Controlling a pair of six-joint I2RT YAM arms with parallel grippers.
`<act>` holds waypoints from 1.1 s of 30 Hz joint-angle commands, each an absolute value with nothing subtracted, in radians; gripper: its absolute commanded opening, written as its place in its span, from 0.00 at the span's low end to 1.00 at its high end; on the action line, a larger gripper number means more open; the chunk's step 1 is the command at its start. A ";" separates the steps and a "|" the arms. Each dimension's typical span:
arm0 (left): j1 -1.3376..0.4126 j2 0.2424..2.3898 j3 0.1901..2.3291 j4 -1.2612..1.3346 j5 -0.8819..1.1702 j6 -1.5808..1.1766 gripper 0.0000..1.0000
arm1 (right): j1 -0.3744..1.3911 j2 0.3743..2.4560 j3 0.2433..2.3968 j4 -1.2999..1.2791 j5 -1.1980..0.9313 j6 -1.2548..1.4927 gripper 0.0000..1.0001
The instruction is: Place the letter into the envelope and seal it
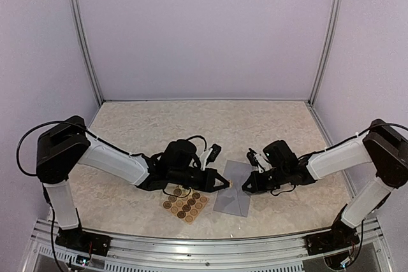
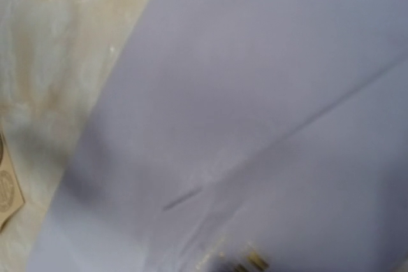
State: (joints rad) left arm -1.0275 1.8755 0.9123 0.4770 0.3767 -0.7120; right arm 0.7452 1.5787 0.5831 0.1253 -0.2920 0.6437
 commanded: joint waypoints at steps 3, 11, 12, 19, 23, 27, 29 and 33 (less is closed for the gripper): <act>-1.009 1.967 1.011 0.394 0.425 -0.723 0.00 | 0.764 1.612 0.601 0.101 -0.272 0.619 0.00; -0.991 2.051 1.101 0.357 0.448 -0.723 0.00 | 0.767 1.621 0.598 0.101 -0.263 0.611 0.00; -0.991 2.060 1.113 0.351 0.450 -0.722 0.00 | 0.767 1.620 0.599 0.101 -0.264 0.610 0.00; -0.987 2.118 1.169 0.289 0.438 -0.711 0.00 | 0.768 1.621 0.597 0.100 -0.259 0.606 0.00; -0.984 2.140 1.186 0.271 0.425 -0.703 0.00 | 0.768 1.620 0.597 0.100 -0.260 0.606 0.00; -0.985 2.163 1.203 0.272 0.421 -0.697 0.00 | 0.769 1.621 0.597 0.100 -0.260 0.604 0.00; -0.984 2.171 1.207 0.268 0.408 -0.693 0.00 | 0.769 1.620 0.598 0.100 -0.261 0.603 0.00; -0.984 2.174 1.206 0.255 0.379 -0.684 0.00 | 0.771 1.625 0.602 0.103 -0.264 0.602 0.00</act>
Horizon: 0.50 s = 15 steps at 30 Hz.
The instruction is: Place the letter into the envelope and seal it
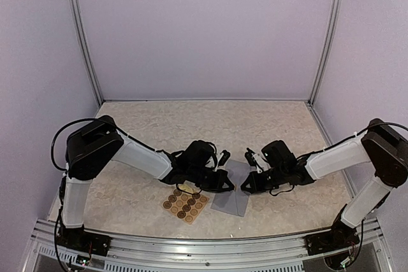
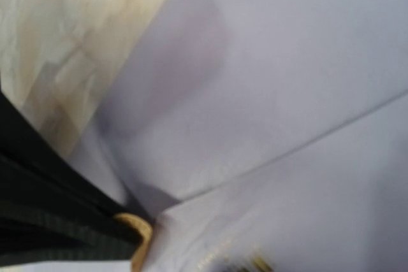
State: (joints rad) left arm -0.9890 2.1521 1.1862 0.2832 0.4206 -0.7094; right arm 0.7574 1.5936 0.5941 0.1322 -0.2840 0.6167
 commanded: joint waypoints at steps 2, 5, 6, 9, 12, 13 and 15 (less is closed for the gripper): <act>-0.981 2.174 1.202 0.259 0.375 -0.684 0.00 | 0.773 1.631 0.605 0.104 -0.265 0.601 0.00; -0.980 2.166 1.187 0.285 0.381 -0.684 0.00 | 0.775 1.639 0.610 0.100 -0.264 0.600 0.00; -0.980 2.156 1.185 0.289 0.379 -0.684 0.00 | 0.776 1.640 0.612 0.098 -0.263 0.599 0.00; -0.978 2.136 1.169 0.308 0.383 -0.685 0.00 | 0.777 1.641 0.612 0.098 -0.263 0.599 0.00; -0.973 2.112 1.156 0.340 0.403 -0.703 0.00 | 0.777 1.643 0.615 0.095 -0.260 0.598 0.00; -0.972 2.104 1.155 0.343 0.405 -0.705 0.00 | 0.777 1.644 0.616 0.094 -0.260 0.598 0.00; -0.973 2.091 1.156 0.346 0.407 -0.709 0.00 | 0.779 1.644 0.617 0.090 -0.259 0.598 0.00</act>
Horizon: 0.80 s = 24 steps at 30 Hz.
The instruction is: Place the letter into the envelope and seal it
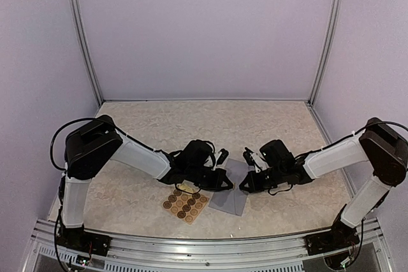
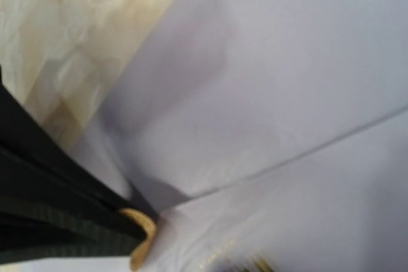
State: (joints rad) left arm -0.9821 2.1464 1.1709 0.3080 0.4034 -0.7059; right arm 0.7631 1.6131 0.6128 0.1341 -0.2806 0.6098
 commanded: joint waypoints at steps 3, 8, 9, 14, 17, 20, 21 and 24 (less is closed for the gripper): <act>-0.972 2.068 1.155 0.346 0.405 -0.713 0.00 | 0.777 1.642 0.617 0.083 -0.256 0.597 0.00; -0.972 2.049 1.163 0.341 0.415 -0.713 0.00 | 0.779 1.643 0.619 0.082 -0.254 0.597 0.00; -0.972 2.056 1.167 0.336 0.415 -0.712 0.00 | 0.779 1.644 0.621 0.081 -0.254 0.596 0.00; -0.972 2.097 1.185 0.331 0.416 -0.709 0.00 | 0.779 1.644 0.623 0.078 -0.255 0.595 0.00; -0.972 2.117 1.190 0.328 0.401 -0.703 0.00 | 0.779 1.644 0.621 0.077 -0.254 0.595 0.00; -0.972 2.126 1.192 0.327 0.386 -0.694 0.00 | 0.779 1.646 0.621 0.075 -0.255 0.595 0.00; -0.972 2.130 1.195 0.324 0.380 -0.690 0.00 | 0.780 1.646 0.620 0.075 -0.253 0.595 0.00; -0.972 2.149 1.205 0.311 0.368 -0.681 0.00 | 0.780 1.649 0.621 0.077 -0.255 0.595 0.00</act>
State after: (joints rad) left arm -0.9768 2.1139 1.1694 0.3237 0.3950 -0.7059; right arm 0.7658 1.6196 0.6220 0.1314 -0.2783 0.6029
